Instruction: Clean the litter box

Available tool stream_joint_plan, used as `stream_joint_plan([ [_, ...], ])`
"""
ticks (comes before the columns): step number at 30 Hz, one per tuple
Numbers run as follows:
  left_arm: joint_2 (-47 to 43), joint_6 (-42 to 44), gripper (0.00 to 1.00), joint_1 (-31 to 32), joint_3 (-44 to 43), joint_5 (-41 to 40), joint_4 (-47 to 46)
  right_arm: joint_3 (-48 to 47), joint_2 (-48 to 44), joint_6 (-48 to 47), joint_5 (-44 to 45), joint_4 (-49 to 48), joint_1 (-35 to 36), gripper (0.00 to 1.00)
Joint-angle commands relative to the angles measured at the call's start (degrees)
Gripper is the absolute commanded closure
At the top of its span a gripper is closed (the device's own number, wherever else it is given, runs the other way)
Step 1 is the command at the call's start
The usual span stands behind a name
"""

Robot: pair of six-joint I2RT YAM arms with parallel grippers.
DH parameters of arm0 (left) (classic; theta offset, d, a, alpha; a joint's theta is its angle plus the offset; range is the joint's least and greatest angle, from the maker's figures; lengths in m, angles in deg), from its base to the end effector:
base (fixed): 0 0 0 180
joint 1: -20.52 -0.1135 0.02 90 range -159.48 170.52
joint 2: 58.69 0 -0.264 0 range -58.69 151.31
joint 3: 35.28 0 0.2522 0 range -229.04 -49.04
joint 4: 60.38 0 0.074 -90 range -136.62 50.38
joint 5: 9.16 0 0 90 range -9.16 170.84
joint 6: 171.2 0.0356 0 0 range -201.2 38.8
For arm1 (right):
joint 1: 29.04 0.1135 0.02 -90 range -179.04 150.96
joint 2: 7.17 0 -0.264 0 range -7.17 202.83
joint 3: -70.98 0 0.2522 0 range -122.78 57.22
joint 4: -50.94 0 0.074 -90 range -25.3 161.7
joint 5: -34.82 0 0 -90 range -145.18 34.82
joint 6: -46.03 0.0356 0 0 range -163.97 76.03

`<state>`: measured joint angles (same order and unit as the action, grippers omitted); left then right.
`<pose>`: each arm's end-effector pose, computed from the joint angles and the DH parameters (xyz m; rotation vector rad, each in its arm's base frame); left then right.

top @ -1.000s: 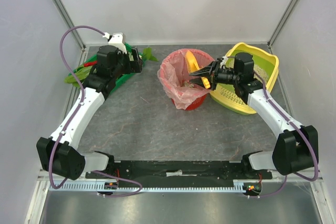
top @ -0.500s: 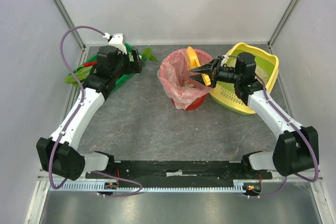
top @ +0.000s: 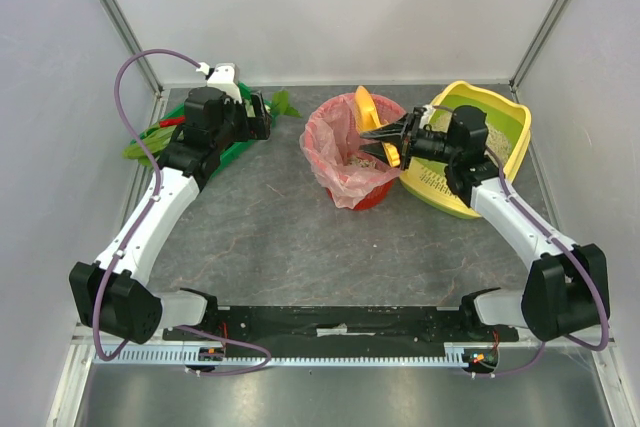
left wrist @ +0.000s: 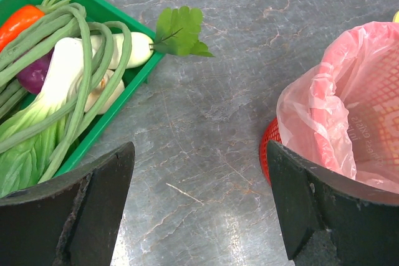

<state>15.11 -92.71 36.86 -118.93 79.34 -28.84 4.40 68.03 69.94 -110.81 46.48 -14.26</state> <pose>0.2849 -0.0826 0.3697 0.0652 1.9597 -0.2952 0.2785 0.1039 0.3241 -0.8752 -2.0192 -2.1074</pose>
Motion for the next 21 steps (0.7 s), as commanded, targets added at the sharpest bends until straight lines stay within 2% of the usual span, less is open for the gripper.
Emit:
stream_joint_plan([
  [1, -1.55, 2.02, 0.08, -0.25, -0.07, -0.96, -2.14, -4.13, 1.61, -4.30, -1.14, 3.80, 0.33, 1.00],
  [5, -1.82, 2.54, 0.08, -0.25, -0.16, -1.49, -2.05, -6.24, 2.93, -8.42, -0.88, 4.94, 0.59, 1.00],
  [9, -1.82, 2.89, 0.08, -0.34, -0.42, -1.58, -2.14, -14.65, 5.22, -25.43, -0.53, 18.09, 2.00, 1.00],
  [10, -1.90, 2.98, 0.08, -0.34, -0.60, -1.58, -2.14, -15.73, 6.18, -27.32, -0.79, 20.22, 2.87, 1.00],
  [15, -1.82, 3.60, 0.08, -0.34, -1.04, -1.67, -2.05, -15.83, 6.63, -33.04, -0.88, 22.96, 4.90, 1.00],
  [21, -1.90, 3.51, 0.08, -0.25, -1.30, -1.84, -1.35, -19.86, 6.19, -46.48, 4.47, 31.48, 5.43, 1.00],
])
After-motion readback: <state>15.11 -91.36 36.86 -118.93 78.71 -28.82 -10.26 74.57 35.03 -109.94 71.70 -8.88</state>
